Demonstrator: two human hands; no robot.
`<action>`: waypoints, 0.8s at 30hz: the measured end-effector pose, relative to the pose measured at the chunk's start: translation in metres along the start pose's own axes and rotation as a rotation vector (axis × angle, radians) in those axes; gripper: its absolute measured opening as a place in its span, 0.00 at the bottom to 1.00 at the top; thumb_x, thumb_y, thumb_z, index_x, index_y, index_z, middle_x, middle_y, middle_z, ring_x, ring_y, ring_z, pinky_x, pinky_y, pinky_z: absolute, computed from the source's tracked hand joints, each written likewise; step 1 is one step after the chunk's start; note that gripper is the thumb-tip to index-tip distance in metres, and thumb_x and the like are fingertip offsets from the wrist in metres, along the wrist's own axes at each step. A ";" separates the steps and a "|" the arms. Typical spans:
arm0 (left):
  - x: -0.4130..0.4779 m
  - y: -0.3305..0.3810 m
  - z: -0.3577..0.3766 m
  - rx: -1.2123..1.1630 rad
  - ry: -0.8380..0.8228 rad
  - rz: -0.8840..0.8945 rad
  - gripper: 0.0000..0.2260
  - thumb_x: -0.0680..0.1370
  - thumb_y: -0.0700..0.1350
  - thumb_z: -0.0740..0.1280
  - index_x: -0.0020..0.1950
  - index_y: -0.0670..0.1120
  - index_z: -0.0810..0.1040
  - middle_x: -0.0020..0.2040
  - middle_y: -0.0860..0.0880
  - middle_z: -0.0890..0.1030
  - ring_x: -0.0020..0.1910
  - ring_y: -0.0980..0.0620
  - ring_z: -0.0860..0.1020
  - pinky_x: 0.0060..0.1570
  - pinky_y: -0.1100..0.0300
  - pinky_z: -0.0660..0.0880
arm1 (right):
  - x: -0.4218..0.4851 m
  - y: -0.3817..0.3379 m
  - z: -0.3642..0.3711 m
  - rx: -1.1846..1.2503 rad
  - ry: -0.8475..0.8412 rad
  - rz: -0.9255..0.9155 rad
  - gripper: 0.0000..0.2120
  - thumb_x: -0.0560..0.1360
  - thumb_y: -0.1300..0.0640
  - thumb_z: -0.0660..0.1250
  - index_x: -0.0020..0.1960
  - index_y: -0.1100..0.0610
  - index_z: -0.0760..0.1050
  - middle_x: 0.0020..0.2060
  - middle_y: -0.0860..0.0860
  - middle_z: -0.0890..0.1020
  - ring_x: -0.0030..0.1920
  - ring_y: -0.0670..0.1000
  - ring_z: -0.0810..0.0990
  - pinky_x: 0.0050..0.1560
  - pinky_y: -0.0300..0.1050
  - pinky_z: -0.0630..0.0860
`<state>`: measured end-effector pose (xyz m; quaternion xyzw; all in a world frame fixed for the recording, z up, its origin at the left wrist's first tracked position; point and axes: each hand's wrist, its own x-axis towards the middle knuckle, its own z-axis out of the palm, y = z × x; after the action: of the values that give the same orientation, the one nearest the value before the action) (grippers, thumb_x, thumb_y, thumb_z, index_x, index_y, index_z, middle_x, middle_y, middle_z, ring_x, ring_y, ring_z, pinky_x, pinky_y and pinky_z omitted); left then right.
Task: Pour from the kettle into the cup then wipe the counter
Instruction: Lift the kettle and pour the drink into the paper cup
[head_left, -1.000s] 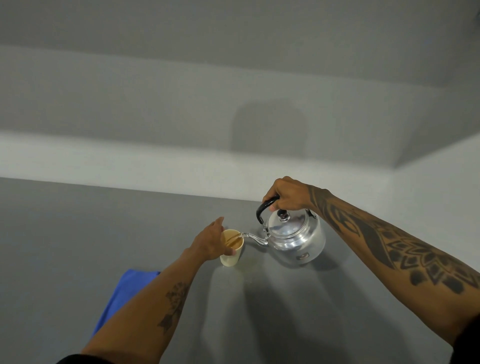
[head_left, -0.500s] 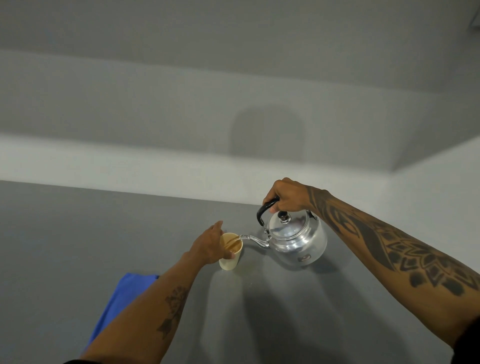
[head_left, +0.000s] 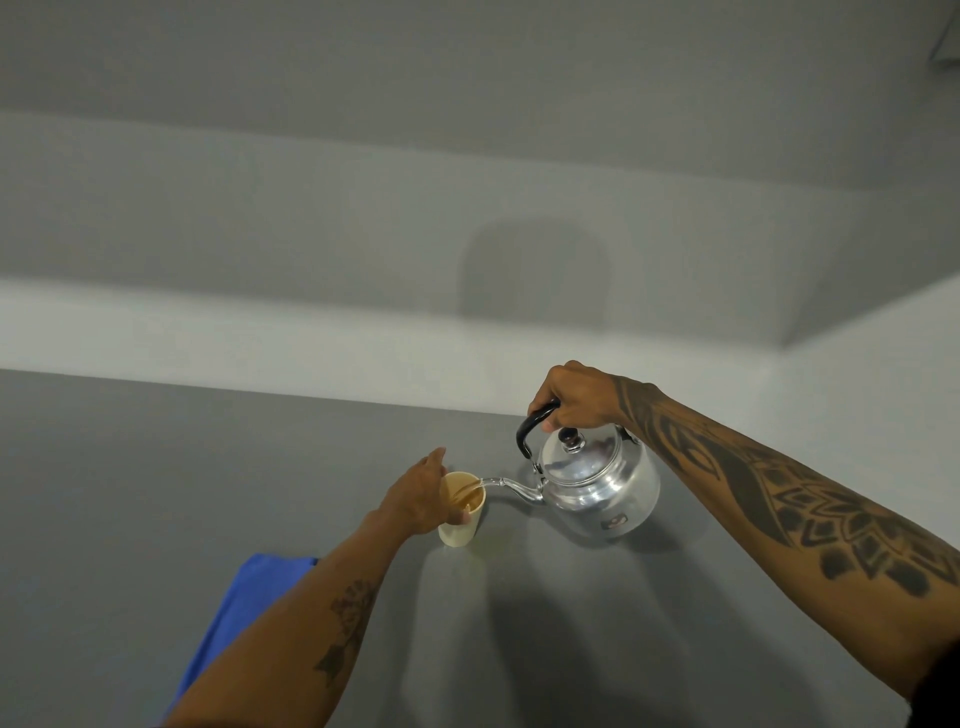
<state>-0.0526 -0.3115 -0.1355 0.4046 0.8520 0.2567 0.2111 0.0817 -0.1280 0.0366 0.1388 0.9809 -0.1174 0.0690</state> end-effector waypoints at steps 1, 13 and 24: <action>0.000 0.000 0.000 0.000 0.000 -0.001 0.48 0.66 0.54 0.78 0.77 0.46 0.53 0.71 0.45 0.70 0.67 0.42 0.72 0.67 0.46 0.71 | 0.000 0.000 0.000 -0.001 0.001 0.003 0.14 0.71 0.60 0.72 0.56 0.58 0.81 0.51 0.54 0.85 0.44 0.49 0.78 0.47 0.42 0.73; -0.004 0.002 -0.003 0.002 0.006 0.002 0.48 0.66 0.55 0.78 0.76 0.46 0.54 0.70 0.46 0.71 0.65 0.43 0.73 0.65 0.48 0.72 | 0.000 -0.003 -0.003 -0.020 -0.009 0.003 0.13 0.71 0.59 0.72 0.56 0.57 0.81 0.51 0.54 0.85 0.45 0.49 0.78 0.48 0.43 0.75; -0.003 0.004 -0.002 0.009 0.002 0.008 0.46 0.67 0.54 0.77 0.76 0.46 0.54 0.71 0.45 0.70 0.66 0.43 0.72 0.66 0.48 0.71 | 0.001 -0.002 -0.001 -0.020 -0.019 -0.007 0.14 0.71 0.60 0.72 0.56 0.58 0.81 0.52 0.54 0.85 0.49 0.52 0.81 0.52 0.46 0.77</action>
<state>-0.0493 -0.3122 -0.1312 0.4084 0.8518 0.2543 0.2074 0.0799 -0.1297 0.0383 0.1333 0.9819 -0.1091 0.0792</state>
